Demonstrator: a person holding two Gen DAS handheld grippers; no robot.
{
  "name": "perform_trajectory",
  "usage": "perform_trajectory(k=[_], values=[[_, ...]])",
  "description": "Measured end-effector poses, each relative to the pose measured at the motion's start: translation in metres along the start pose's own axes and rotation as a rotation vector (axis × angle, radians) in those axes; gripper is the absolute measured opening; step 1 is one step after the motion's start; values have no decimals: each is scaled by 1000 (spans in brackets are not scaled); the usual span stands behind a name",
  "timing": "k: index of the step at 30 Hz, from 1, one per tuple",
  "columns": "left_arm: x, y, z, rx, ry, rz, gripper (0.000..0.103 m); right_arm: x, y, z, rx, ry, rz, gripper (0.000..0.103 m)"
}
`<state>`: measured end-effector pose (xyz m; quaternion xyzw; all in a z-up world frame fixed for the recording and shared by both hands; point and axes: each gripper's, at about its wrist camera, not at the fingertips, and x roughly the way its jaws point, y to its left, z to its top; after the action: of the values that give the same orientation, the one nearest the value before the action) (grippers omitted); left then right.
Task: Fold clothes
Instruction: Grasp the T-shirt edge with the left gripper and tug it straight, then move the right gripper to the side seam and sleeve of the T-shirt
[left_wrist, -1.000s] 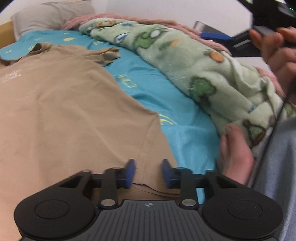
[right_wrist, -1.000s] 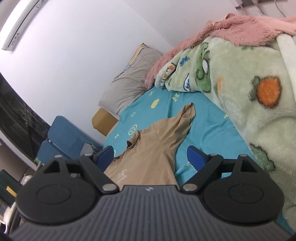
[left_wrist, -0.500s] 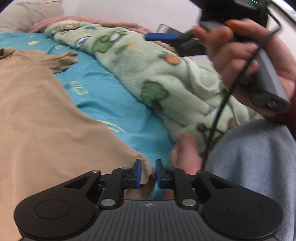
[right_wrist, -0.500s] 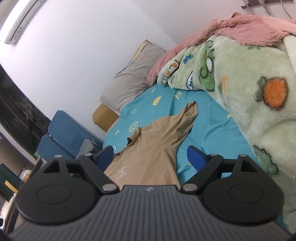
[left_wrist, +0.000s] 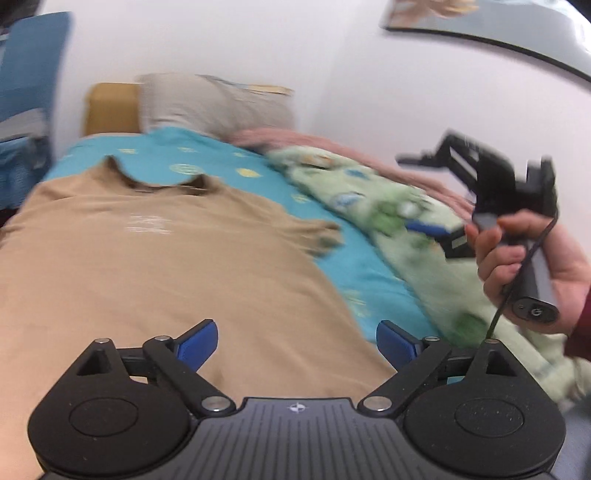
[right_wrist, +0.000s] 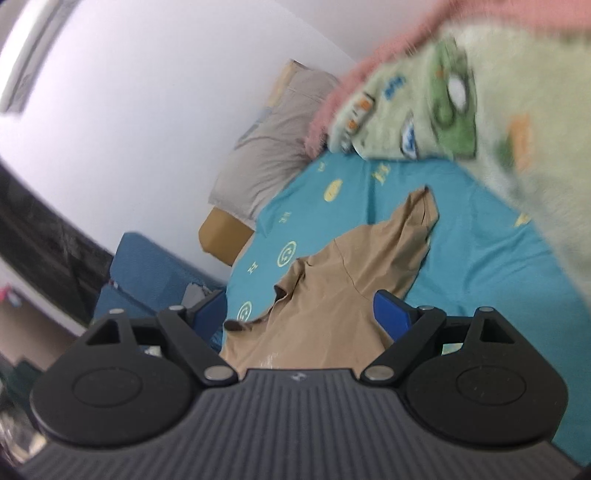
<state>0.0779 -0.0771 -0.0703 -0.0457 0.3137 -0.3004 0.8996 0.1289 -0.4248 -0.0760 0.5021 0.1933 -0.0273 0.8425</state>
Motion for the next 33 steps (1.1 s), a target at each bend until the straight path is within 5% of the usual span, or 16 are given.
perform_trajectory(k=[2, 6, 14, 22, 25, 27, 28, 29, 33], values=[[7, 11, 2, -15, -4, 60, 94, 35, -22, 0, 99, 6, 0, 89], [16, 35, 5, -58, 5, 142, 94, 92, -51, -4, 97, -5, -67, 89], [30, 71, 10, -136, -3, 174, 94, 176, -94, -4, 102, -76, -51, 86], [55, 107, 10, -270, 27, 199, 94, 214, -85, 2, 70, -154, -56, 87], [57, 112, 9, -293, 34, 195, 94, 218, -81, 3, 46, -150, -111, 72], [57, 113, 8, -290, 31, 195, 94, 216, -84, 3, 70, -147, -147, 51], [57, 112, 8, -285, 29, 196, 94, 213, -87, 4, 86, -146, -157, 28], [56, 111, 8, -277, 25, 196, 94, 209, -90, 4, 104, -146, -164, 17], [52, 105, 8, -262, 10, 191, 94, 189, -93, 8, 108, -175, -175, 12]])
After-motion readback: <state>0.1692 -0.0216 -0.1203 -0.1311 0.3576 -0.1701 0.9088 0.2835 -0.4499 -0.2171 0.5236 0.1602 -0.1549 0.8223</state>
